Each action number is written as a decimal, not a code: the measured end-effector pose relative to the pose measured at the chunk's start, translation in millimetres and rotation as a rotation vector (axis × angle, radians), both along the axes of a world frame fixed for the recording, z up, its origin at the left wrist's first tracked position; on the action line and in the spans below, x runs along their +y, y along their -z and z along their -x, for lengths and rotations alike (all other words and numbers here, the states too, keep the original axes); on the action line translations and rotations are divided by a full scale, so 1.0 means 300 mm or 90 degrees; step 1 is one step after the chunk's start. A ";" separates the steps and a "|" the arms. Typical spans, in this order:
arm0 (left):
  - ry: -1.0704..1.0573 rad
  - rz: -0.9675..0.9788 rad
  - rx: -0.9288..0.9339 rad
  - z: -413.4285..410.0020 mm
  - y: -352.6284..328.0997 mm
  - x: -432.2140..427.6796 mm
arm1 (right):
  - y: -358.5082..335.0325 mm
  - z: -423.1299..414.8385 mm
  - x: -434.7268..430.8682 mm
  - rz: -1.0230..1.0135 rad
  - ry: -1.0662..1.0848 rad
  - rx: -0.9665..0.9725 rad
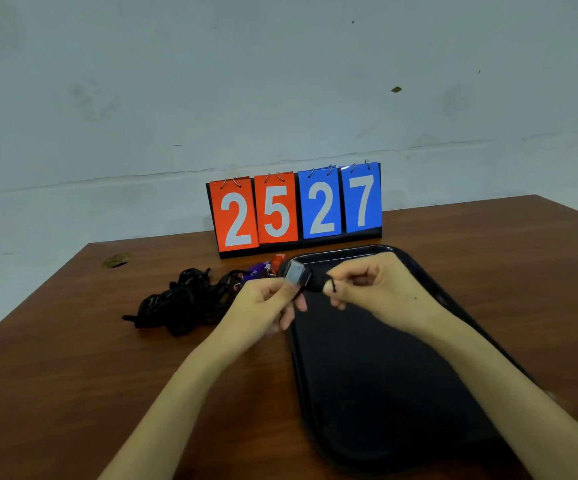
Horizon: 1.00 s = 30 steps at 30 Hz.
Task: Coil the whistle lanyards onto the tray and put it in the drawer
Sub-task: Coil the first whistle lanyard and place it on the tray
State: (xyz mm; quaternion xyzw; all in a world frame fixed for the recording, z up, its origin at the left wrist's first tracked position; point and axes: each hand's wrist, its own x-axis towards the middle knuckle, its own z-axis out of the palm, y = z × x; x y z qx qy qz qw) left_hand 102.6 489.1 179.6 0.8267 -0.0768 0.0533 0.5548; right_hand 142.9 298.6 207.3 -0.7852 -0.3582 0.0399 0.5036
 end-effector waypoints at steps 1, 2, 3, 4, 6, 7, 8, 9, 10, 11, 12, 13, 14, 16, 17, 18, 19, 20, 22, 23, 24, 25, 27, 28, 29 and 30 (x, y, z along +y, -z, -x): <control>0.005 -0.005 0.000 0.001 0.003 -0.003 | 0.000 -0.008 -0.004 -0.013 0.036 -0.009; 0.004 -0.012 0.000 0.002 0.007 -0.005 | 0.000 -0.015 -0.007 -0.023 0.073 -0.017; 0.000 -0.015 0.002 0.002 0.010 -0.008 | 0.003 -0.022 -0.008 -0.032 0.105 -0.023; -0.004 -0.014 0.006 0.002 0.012 -0.011 | 0.006 -0.028 -0.008 -0.039 0.135 -0.028; -0.005 -0.014 0.009 0.006 0.013 -0.019 | 0.014 -0.035 -0.007 -0.031 0.195 -0.045; -0.004 -0.020 0.010 0.007 0.012 -0.023 | 0.018 -0.039 -0.006 -0.021 0.223 -0.055; -0.001 -0.027 0.013 0.008 0.009 -0.029 | 0.023 -0.043 -0.006 -0.010 0.250 -0.064; 0.004 -0.034 0.019 0.011 0.005 -0.036 | 0.028 -0.047 -0.006 -0.001 0.275 -0.073; 0.010 -0.042 0.022 0.013 0.000 -0.043 | 0.034 -0.053 -0.007 0.009 0.297 -0.082; 0.016 -0.048 0.022 0.016 -0.003 -0.050 | 0.041 -0.059 -0.007 0.020 0.317 -0.090; 0.020 -0.053 0.019 0.017 -0.004 -0.053 | 0.048 -0.064 -0.007 0.034 0.334 -0.101; 0.024 -0.057 0.016 0.018 -0.004 -0.055 | 0.057 -0.068 -0.008 0.054 0.349 -0.115; 0.027 -0.063 0.012 0.017 -0.002 -0.054 | 0.064 -0.072 -0.007 0.078 0.357 -0.132; 0.035 -0.075 -0.001 0.016 0.003 -0.052 | 0.075 -0.070 -0.003 0.134 0.353 -0.167; 0.039 -0.083 -0.010 0.015 0.006 -0.050 | 0.078 -0.064 0.000 0.165 0.341 -0.183; 0.045 -0.091 -0.018 0.016 0.008 -0.049 | 0.080 -0.057 0.004 0.201 0.322 -0.201; 0.054 -0.099 -0.025 0.017 0.007 -0.048 | 0.081 -0.050 0.007 0.243 0.294 -0.227; 0.064 -0.104 -0.030 0.020 0.006 -0.047 | 0.080 -0.041 0.012 0.285 0.261 -0.253; 0.073 -0.101 -0.044 0.026 -0.002 -0.043 | 0.076 -0.025 0.020 0.336 0.196 -0.289; 0.069 -0.098 -0.054 0.029 -0.007 -0.039 | 0.075 -0.019 0.024 0.346 0.168 -0.296; 0.062 -0.098 -0.064 0.032 -0.015 -0.036 | 0.074 -0.014 0.024 0.352 0.143 -0.303; 0.054 -0.102 -0.071 0.034 -0.022 -0.032 | 0.073 -0.009 0.026 0.358 0.118 -0.308; 0.042 -0.126 -0.083 0.039 -0.038 -0.026 | 0.073 -0.002 0.029 0.366 0.070 -0.310; 0.038 -0.136 -0.088 0.043 -0.046 -0.025 | 0.073 0.001 0.031 0.366 0.052 -0.308; 0.034 -0.143 -0.094 0.046 -0.053 -0.024 | 0.073 0.005 0.034 0.366 0.038 -0.305; 0.028 -0.148 -0.101 0.048 -0.057 -0.022 | 0.072 0.008 0.038 0.365 0.025 -0.303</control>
